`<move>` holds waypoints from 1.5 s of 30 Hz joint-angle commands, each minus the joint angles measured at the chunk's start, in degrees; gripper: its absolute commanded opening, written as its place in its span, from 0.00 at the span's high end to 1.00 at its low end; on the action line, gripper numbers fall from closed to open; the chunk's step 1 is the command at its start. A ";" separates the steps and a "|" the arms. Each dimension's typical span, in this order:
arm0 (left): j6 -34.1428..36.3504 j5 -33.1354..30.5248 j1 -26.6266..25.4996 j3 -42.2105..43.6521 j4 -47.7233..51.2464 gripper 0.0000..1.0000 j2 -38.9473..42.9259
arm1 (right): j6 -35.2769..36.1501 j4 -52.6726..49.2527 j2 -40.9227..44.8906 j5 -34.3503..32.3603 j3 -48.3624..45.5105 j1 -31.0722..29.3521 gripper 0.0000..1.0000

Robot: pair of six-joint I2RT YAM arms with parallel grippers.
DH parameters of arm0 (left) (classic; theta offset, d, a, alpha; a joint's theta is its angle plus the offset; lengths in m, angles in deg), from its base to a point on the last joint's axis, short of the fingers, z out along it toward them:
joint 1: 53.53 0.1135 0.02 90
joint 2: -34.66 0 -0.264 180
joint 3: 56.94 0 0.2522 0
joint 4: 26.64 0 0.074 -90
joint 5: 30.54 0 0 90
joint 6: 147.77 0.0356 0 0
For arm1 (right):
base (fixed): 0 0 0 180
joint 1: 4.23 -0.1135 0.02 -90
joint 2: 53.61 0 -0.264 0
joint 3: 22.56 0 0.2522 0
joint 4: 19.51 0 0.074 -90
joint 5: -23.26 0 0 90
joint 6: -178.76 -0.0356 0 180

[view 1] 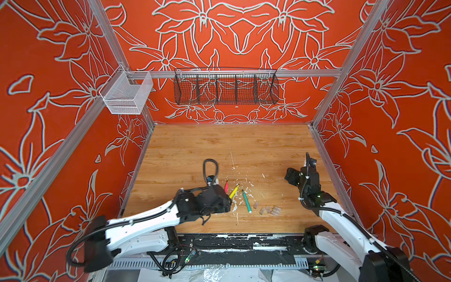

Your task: Insert the pens into the pen caps

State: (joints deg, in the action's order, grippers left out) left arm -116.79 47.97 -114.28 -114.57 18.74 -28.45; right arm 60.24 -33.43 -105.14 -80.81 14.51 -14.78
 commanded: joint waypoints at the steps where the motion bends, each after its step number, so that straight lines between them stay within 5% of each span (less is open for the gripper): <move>1: -6.39 -8.19 -4.61 -6.75 -1.97 0.26 -11.61 | 0.05 0.16 -0.10 0.16 0.24 -0.15 0.15; 6: -6.77 -6.36 -7.63 -19.29 -1.01 0.35 -29.32 | 0.34 0.08 -1.36 0.66 0.92 -0.26 0.16; 12: -10.15 -7.18 -9.26 -24.86 1.69 0.38 -38.94 | 0.65 0.16 -1.65 1.15 1.04 -0.28 0.17; 34: -14.62 -8.75 -8.13 -29.27 6.75 0.55 -49.41 | 0.48 0.25 0.30 0.97 -0.11 -0.29 0.17; 45: -14.39 -7.63 -5.69 -28.99 6.11 0.74 -51.15 | 0.56 0.41 1.06 1.22 -0.48 -0.35 0.17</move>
State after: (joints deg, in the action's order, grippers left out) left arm -130.91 40.15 -120.38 -144.21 22.89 -77.01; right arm 61.07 -33.41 -105.05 -79.76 14.51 -14.80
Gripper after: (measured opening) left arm 0.270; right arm 0.827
